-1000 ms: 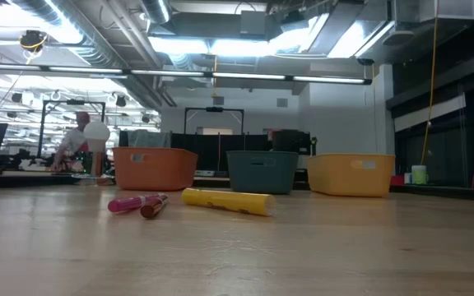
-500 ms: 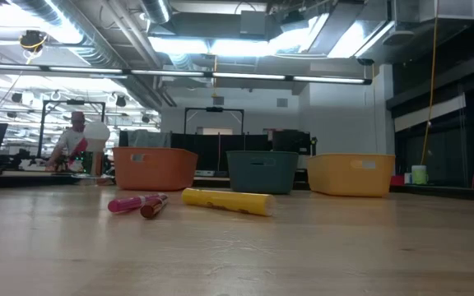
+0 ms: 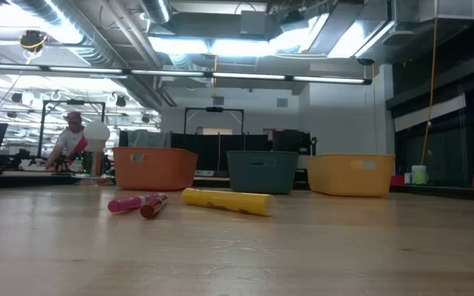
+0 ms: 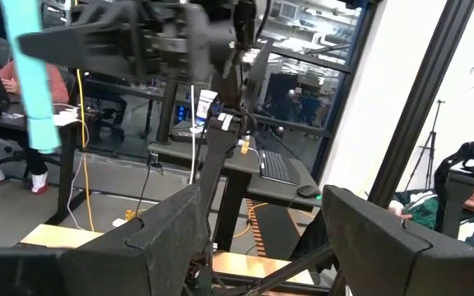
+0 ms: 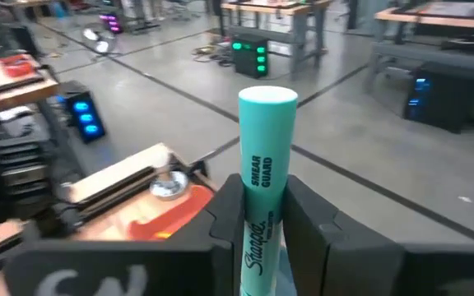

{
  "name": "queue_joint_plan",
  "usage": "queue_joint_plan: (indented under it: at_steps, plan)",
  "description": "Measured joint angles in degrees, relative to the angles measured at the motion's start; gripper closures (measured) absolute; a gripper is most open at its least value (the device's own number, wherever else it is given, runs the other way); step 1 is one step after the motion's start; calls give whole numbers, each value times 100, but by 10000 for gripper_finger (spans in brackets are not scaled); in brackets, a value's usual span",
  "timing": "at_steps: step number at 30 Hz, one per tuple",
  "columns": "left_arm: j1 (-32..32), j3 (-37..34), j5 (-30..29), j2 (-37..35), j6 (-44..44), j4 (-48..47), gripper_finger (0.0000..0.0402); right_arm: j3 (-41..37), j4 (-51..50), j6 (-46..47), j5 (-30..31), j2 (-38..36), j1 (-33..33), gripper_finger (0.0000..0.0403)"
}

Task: Pick & Place Markers
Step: Put the light blue highlighter pen into the yellow bin

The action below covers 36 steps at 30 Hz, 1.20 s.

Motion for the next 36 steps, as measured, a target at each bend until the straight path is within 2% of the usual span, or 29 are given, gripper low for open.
queue_joint_plan:
  at_steps: [8, 19, 32, 36]
  plan:
    - [0, 1, -5, 0, 0, -2, 151, 2, -97, -141, -232, 203, -772, 341]
    - [0, 2, -17, 0, 0, -2, 151, 2, -1211, -25, -334, 837, -1527, 341]
    - [0, 2, -15, 0, 0, -4, 151, -25, -1863, 58, -974, 1666, -2203, 341]
    - [0, 2, -15, 0, 0, -4, 151, -539, -1596, 94, -1323, 1677, -2341, 341]
